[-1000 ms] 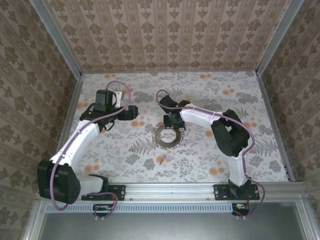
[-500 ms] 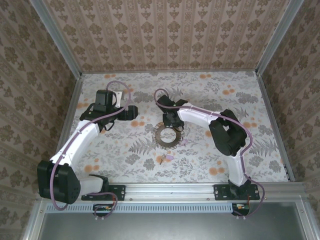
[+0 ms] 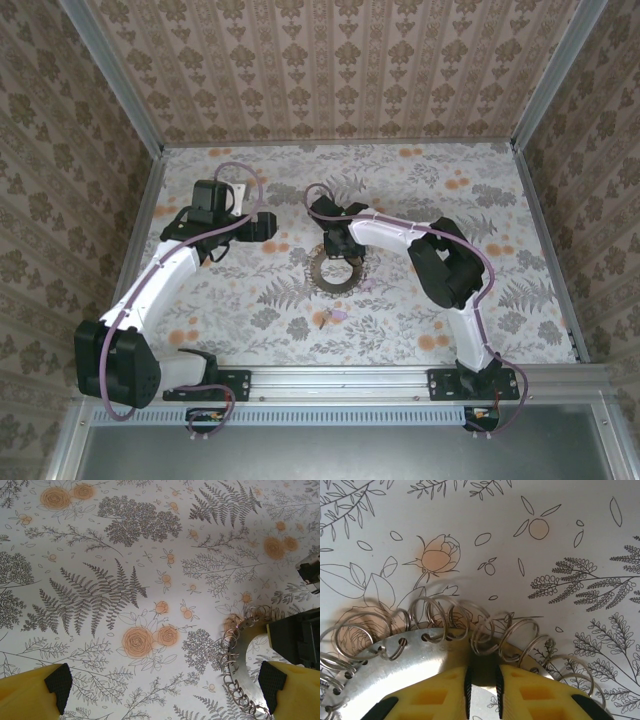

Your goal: Put the keys on the keyring

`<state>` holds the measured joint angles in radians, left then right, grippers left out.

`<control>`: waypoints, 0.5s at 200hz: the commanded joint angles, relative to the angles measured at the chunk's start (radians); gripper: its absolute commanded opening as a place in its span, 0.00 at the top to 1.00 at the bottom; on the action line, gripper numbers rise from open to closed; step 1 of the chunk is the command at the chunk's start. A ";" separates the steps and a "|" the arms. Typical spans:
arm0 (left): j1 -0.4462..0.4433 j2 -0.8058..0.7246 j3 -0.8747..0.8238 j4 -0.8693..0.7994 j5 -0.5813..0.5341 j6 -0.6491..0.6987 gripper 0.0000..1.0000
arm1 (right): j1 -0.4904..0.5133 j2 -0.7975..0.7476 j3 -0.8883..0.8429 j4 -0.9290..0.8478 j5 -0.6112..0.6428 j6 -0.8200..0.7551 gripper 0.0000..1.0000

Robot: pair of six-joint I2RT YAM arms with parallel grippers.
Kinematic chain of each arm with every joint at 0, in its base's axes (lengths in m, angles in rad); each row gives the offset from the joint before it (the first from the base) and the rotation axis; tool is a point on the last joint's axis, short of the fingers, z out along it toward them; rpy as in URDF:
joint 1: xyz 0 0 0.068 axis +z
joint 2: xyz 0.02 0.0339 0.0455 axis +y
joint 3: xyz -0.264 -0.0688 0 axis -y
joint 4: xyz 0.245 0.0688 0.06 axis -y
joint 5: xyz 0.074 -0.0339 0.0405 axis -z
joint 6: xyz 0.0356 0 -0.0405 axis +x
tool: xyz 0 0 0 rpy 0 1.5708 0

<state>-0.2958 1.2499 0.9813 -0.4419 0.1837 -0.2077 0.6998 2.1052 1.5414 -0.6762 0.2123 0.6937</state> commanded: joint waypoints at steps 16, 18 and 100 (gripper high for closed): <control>-0.007 -0.003 0.007 -0.023 -0.012 0.022 0.00 | 0.004 0.030 0.046 -0.074 0.104 -0.010 0.75; -0.008 -0.003 0.008 -0.023 -0.011 0.022 0.00 | 0.004 0.030 0.046 -0.076 0.107 -0.010 0.75; -0.011 -0.001 0.008 -0.023 -0.010 0.022 0.00 | 0.005 0.029 0.088 -0.098 0.160 -0.035 0.75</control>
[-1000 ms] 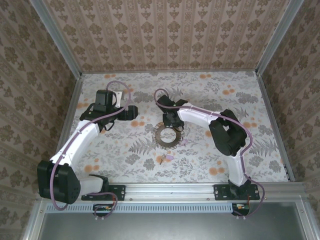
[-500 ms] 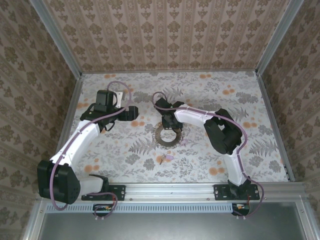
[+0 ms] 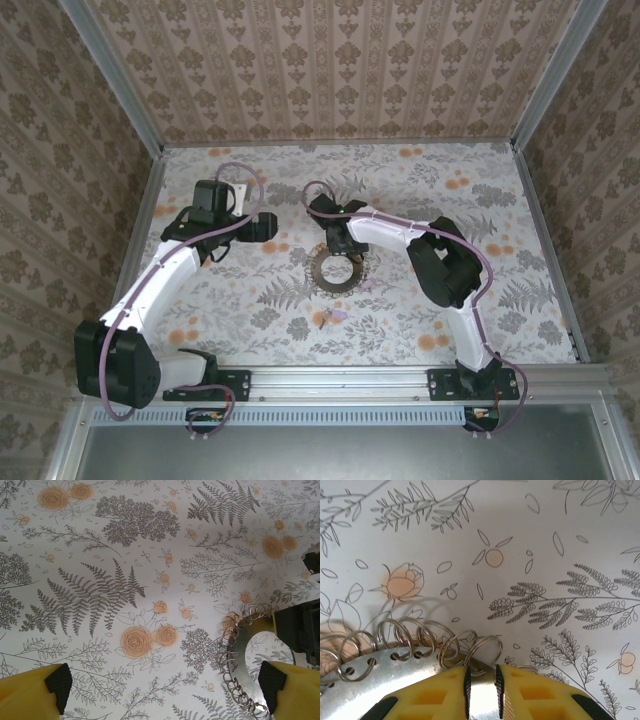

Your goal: Put the keys on the keyring

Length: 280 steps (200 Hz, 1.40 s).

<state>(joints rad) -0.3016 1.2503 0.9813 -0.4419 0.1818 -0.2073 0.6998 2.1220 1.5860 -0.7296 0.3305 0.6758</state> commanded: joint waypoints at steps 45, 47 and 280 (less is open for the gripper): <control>-0.007 0.001 0.007 -0.023 -0.012 0.020 0.00 | 0.012 -0.019 0.076 -0.035 0.013 -0.017 0.77; -0.007 0.001 0.009 -0.024 -0.012 0.020 0.00 | 0.012 -0.016 0.078 -0.034 0.009 -0.019 0.77; -0.031 -0.006 0.007 -0.036 -0.059 0.027 0.00 | 0.002 0.054 0.115 -0.105 0.111 -0.044 0.83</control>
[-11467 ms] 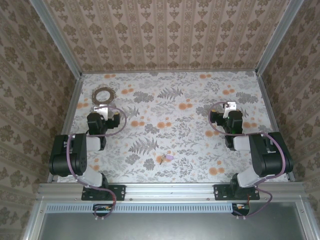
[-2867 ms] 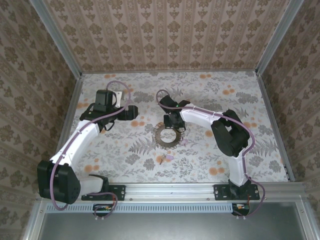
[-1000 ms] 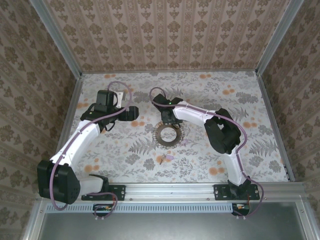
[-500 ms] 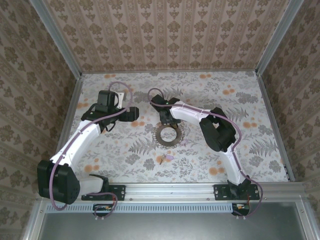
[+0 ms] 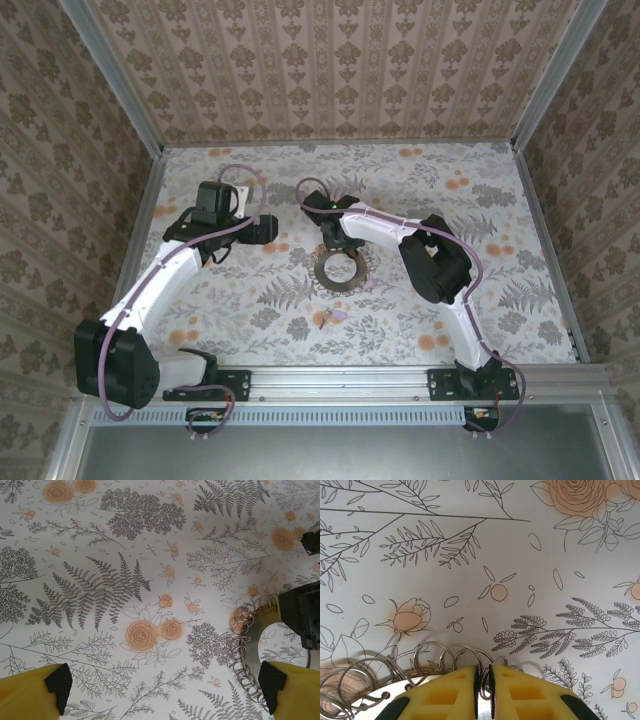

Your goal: Put the keys on the keyring

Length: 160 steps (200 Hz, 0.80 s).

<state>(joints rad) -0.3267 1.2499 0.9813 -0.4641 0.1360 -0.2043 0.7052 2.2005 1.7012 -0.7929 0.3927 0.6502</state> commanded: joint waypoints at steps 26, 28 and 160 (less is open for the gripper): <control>-0.008 -0.005 0.007 -0.015 -0.014 0.025 0.00 | -0.003 -0.044 -0.015 -0.041 0.053 -0.017 0.83; -0.008 -0.006 0.008 -0.015 -0.014 0.025 0.00 | -0.003 -0.045 -0.015 -0.039 0.054 -0.016 0.83; -0.015 -0.005 0.007 -0.018 -0.027 0.028 0.00 | -0.022 -0.104 -0.092 -0.014 0.046 -0.029 0.87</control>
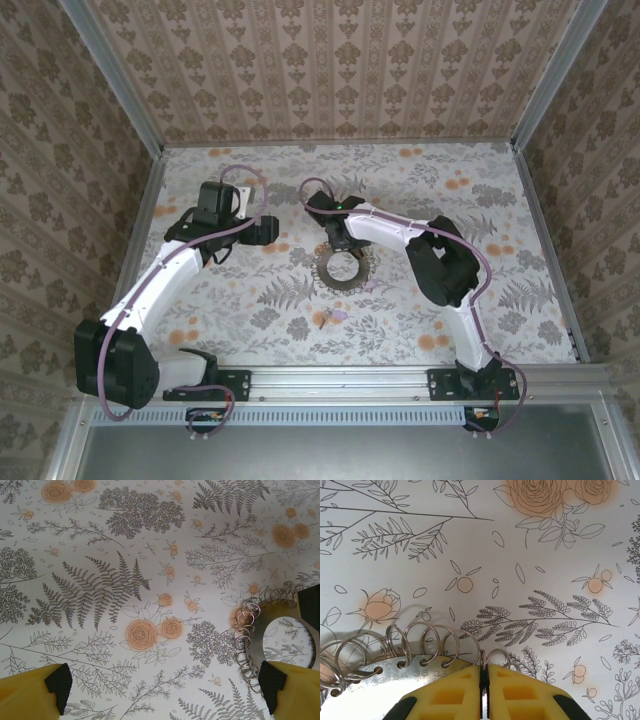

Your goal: Put the keys on the keyring

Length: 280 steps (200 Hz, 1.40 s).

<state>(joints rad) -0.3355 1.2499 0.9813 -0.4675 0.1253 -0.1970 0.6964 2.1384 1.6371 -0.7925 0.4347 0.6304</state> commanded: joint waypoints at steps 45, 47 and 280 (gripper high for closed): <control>-0.010 -0.003 0.008 -0.014 -0.019 0.022 0.00 | -0.024 -0.057 -0.060 0.012 -0.029 0.002 0.84; -0.010 -0.003 0.008 -0.015 -0.019 0.022 0.00 | -0.025 -0.058 -0.061 0.014 -0.031 0.003 0.84; -0.012 -0.261 -0.005 0.213 0.373 0.246 0.05 | -0.040 -0.599 -0.349 0.354 -0.473 -0.705 1.00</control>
<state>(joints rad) -0.3473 0.9886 0.9672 -0.3206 0.3641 -0.0433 0.6624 1.6466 1.3102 -0.5072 0.1299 0.1604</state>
